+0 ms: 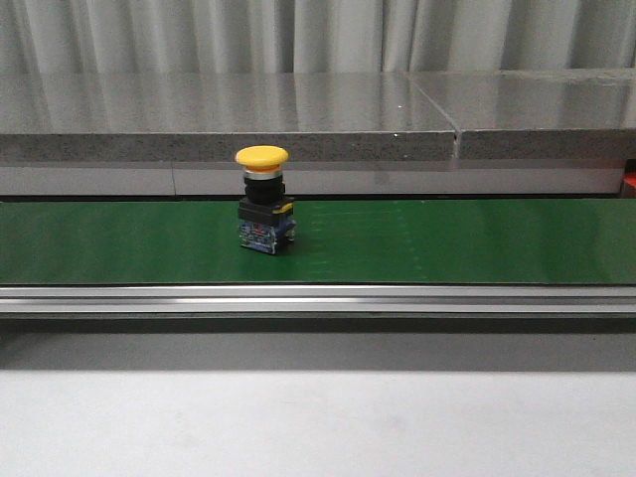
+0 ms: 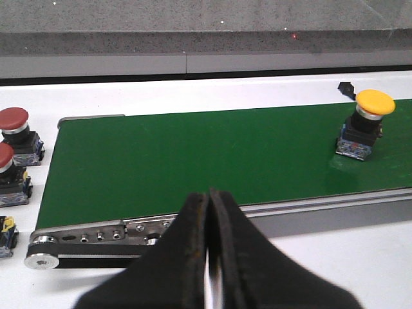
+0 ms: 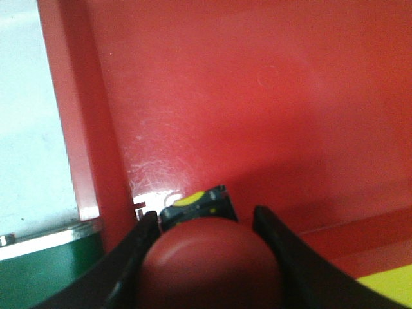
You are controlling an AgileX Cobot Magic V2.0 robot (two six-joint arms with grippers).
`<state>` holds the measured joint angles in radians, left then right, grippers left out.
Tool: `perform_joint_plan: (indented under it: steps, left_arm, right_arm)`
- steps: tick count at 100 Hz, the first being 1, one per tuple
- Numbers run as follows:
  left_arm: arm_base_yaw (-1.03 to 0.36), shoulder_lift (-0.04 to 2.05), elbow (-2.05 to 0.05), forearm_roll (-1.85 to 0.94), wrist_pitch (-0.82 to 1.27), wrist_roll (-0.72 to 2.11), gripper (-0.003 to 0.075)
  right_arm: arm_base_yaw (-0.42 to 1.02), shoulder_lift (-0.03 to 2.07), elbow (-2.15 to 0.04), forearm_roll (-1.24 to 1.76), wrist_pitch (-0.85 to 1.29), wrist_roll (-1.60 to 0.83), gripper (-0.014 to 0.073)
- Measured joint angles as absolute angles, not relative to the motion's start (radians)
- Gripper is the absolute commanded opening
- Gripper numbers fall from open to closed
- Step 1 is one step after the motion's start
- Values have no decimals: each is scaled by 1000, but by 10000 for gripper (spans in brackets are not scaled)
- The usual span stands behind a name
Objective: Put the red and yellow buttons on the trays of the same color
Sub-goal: 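Grasp the red button with the right gripper and place it in the red tray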
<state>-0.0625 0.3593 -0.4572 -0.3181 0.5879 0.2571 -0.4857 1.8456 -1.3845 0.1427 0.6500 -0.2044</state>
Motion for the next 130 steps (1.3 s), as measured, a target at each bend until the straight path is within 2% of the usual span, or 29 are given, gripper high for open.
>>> perform_joint_plan:
  steps: [38, 48, 58, 70, 77, 82, 107, 130]
  left_arm:
    - [-62, 359, -457, -318, 588, 257, -19]
    - [-62, 359, -457, -318, 588, 257, -19]
    - [-62, 359, -457, -318, 588, 257, -19]
    - [-62, 359, -457, -318, 588, 257, -19]
    - [-62, 359, -457, -318, 588, 257, -19]
    - [-62, 359, -457, -318, 588, 257, -19]
    - [-62, 359, -457, -318, 588, 257, -19]
    - [-62, 359, -457, -318, 588, 257, -19]
  right_arm:
    - [-486, 1953, -1384, 145, 581, -204, 62]
    - [-486, 1968, -1386, 145, 579, -204, 96]
    - [-486, 1970, -1386, 145, 577, -204, 219]
    - [-486, 1970, -1388, 145, 573, -204, 469]
    - [-486, 1970, -1388, 145, 567, -204, 563]
    - [-486, 1970, -1388, 145, 563, -204, 598]
    - [-486, 1961, -1388, 145, 553, -204, 608]
    - [-486, 1849, -1388, 145, 563, -204, 608]
